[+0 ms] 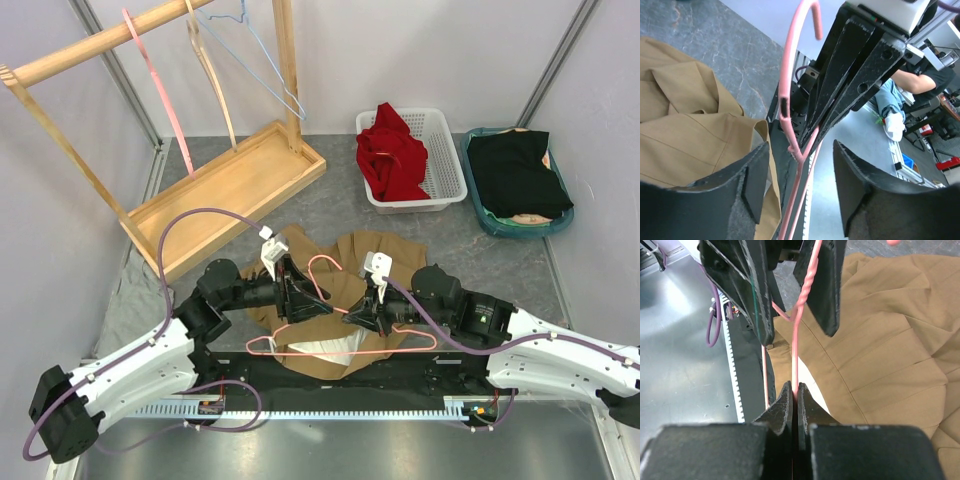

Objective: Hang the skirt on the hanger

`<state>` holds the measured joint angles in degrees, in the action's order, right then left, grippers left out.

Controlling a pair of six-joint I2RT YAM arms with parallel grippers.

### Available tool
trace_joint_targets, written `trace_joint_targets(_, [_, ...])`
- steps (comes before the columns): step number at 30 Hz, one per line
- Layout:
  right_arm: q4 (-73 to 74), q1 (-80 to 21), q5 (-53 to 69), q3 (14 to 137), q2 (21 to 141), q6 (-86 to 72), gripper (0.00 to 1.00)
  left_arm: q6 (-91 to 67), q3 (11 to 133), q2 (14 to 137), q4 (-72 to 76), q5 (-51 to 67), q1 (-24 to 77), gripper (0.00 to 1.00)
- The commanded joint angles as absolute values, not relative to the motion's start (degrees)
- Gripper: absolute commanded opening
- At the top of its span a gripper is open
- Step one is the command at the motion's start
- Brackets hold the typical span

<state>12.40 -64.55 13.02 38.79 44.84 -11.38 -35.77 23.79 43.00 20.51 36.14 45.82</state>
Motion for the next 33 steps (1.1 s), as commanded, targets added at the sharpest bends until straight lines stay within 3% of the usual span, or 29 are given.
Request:
trace_joint_targets(1, [7.6, -64.7, 12.7, 39.2, 44.2, -12.6, 0.00, -37.4, 23.4, 44.0, 22.6, 37.7, 45.6, 0.54])
trace_joint_targets(3, [7.3, -64.6, 12.7, 39.1, 44.2, -12.9, 0.00, -36.9, 23.8, 44.6, 22.2, 36.5, 45.6, 0.46])
trace_joint_targets(6, [7.6, -64.7, 11.9, 39.0, 44.0, -13.7, 0.00, -35.4, 25.1, 44.6, 19.4, 33.4, 45.6, 0.25])
trace_joint_targets(8, [8.7, -64.7, 8.8, 39.1, 44.1, -14.6, 0.00, -34.6, 25.9, 44.5, 16.8, 31.5, 45.6, 0.03])
trace_joint_targets(18, [20.2, -64.7, -20.3, 45.2, 44.5, -18.4, 0.82, -29.5, 32.2, 44.7, 3.0, 8.3, 45.6, 0.02])
trace_joint_targets(21, [22.1, -64.7, -28.2, 47.2, 43.2, -19.8, 0.88, -28.9, 34.3, 46.4, 1.1, 3.1, 45.6, 0.02])
trace_joint_targets(23, [23.1, -64.6, -28.8, 48.1, 41.9, -20.2, 0.89, -28.8, 35.4, 47.5, 0.5, 0.6, 45.6, 0.02])
trace_joint_targets(26, [27.4, -64.7, -25.1, 50.1, 43.4, -21.3, 0.77, -27.5, 38.4, 50.5, 0.4, -3.4, 45.6, 0.02])
trace_joint_targets(29, [31.6, -64.7, -19.9, 50.8, 46.7, -24.5, 0.45, -26.1, 41.8, 53.9, 0.4, -6.9, 45.6, 0.02])
trace_joint_targets(33, [31.5, -64.7, -11.3, 46.9, 48.7, -32.0, 0.12, -24.1, 46.4, 57.6, 0.4, -11.0, 45.6, 0.02])
